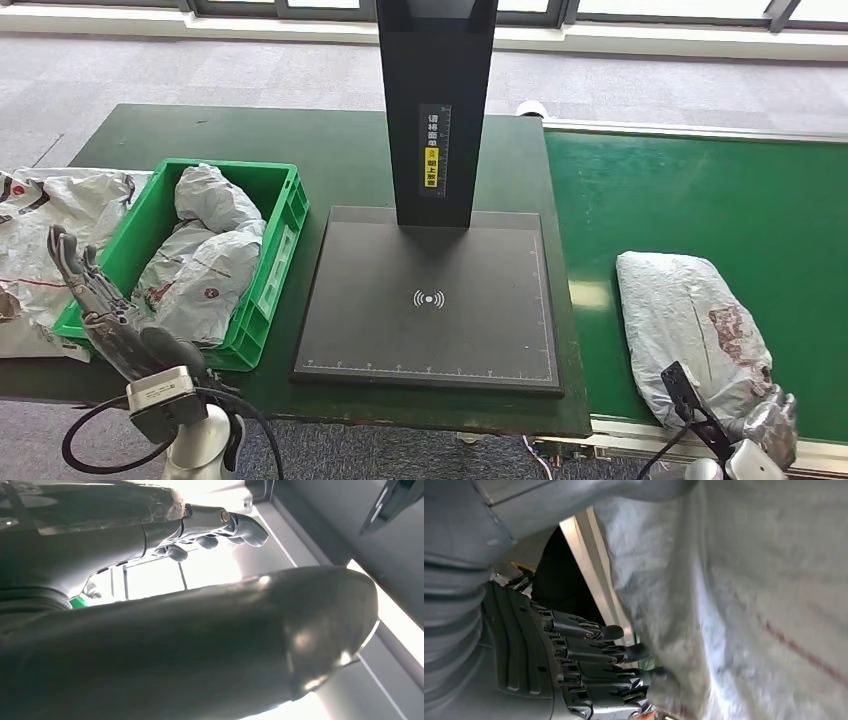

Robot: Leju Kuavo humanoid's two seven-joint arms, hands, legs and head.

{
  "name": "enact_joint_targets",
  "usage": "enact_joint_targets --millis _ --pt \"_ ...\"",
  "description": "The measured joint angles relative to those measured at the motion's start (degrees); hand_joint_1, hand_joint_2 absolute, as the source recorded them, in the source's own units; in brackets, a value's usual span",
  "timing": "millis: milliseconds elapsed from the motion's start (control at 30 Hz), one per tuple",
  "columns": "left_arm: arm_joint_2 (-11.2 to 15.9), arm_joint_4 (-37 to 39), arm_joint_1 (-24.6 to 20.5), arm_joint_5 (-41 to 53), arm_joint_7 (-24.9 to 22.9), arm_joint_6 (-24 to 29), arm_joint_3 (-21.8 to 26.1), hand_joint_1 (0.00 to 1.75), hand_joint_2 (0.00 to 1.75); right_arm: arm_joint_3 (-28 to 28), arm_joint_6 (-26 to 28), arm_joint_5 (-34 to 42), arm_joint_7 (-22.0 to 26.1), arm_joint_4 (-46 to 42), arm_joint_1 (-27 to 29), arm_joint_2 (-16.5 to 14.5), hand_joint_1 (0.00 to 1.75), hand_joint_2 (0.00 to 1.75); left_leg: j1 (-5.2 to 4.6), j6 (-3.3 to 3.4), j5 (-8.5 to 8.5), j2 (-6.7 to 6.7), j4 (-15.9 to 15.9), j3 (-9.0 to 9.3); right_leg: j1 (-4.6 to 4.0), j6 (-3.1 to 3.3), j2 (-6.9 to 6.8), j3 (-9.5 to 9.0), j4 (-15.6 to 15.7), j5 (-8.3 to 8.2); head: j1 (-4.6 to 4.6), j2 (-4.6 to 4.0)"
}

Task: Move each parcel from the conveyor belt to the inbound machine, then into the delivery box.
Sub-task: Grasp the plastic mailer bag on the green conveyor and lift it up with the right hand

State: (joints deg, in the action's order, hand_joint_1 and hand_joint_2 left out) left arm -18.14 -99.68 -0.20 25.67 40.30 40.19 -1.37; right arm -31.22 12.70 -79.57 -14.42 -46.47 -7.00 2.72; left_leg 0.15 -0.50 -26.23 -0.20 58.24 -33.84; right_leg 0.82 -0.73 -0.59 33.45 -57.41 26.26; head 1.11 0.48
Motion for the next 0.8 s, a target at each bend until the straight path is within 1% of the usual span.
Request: enact_joint_targets --millis 167,333,367,467,500,567,600,700,800 --pt "0.1 2.6 -0.6 -0.9 0.0 0.0 -0.9 0.00 0.00 0.0 -2.1 -3.2 0.6 7.8 -4.2 0.4 0.00 1.75 0.07 -0.02 -0.14 0.57 0.0 0.30 -0.06 0.01 0.53 -0.12 0.0 -0.04 0.00 0.00" --pt "0.1 4.0 -0.8 -0.9 0.0 -0.1 -1.0 0.00 0.00 0.2 -3.0 -4.0 1.2 12.7 -7.4 0.5 0.00 1.75 0.12 0.04 -0.25 0.94 0.0 0.68 -0.10 -0.03 0.87 -0.38 0.1 -0.14 0.00 0.00" --pt "0.1 4.2 -0.8 -0.9 0.0 -0.1 -1.0 0.00 0.00 0.2 -3.2 -4.1 1.3 13.4 -8.0 0.5 0.07 1.75 0.13 0.04 -0.25 0.97 0.0 0.72 -0.12 -0.02 0.90 -0.44 0.2 -0.17 0.00 0.00" --pt "0.1 4.5 -0.8 -1.0 0.0 -0.1 -1.0 0.00 0.00 0.8 -3.8 -4.9 2.6 15.8 -9.8 0.5 1.37 1.75 0.19 0.05 -0.24 1.04 0.0 0.79 -0.17 0.00 0.97 -0.62 0.2 -0.23 0.00 0.00" --pt "0.2 4.5 -0.8 -1.1 0.0 -0.1 -1.0 0.00 0.00 1.2 -3.8 -5.1 3.6 16.6 -10.5 0.5 1.75 1.75 0.19 0.06 -0.24 1.05 0.0 0.76 -0.18 -0.01 0.98 -0.68 0.3 -0.24 0.00 0.00" --pt "0.2 4.7 -0.8 -1.2 0.0 -0.2 -1.0 0.00 0.00 2.0 -2.9 -5.4 6.3 17.9 -11.4 0.3 1.75 1.75 0.19 0.08 -0.23 1.05 0.0 0.56 -0.17 -0.06 0.98 -0.79 0.3 -0.28 0.00 0.00" --pt "0.2 4.6 -0.7 -1.1 0.0 -0.2 -1.0 0.00 0.00 2.4 -1.4 -5.5 7.6 18.2 -11.7 0.1 1.75 1.75 0.18 0.08 -0.23 1.05 0.0 0.47 -0.17 -0.08 0.97 -0.82 0.3 -0.29 0.00 0.00" --pt "0.2 4.0 0.2 -0.5 0.0 -0.2 -1.0 0.00 0.00 3.5 5.3 -4.8 11.0 18.2 -12.0 -1.1 1.75 1.75 0.17 0.09 -0.22 1.04 0.0 0.31 -0.16 -0.08 0.96 -0.74 0.2 -0.34 0.00 0.00" --pt "0.2 3.3 1.2 0.0 0.0 -0.2 -1.0 0.00 0.00 4.6 8.7 -1.9 15.9 15.1 -11.3 -3.0 1.75 1.75 0.17 0.06 -0.02 0.90 0.0 0.47 -0.16 -0.05 0.85 -0.51 0.2 -0.40 0.00 0.00"
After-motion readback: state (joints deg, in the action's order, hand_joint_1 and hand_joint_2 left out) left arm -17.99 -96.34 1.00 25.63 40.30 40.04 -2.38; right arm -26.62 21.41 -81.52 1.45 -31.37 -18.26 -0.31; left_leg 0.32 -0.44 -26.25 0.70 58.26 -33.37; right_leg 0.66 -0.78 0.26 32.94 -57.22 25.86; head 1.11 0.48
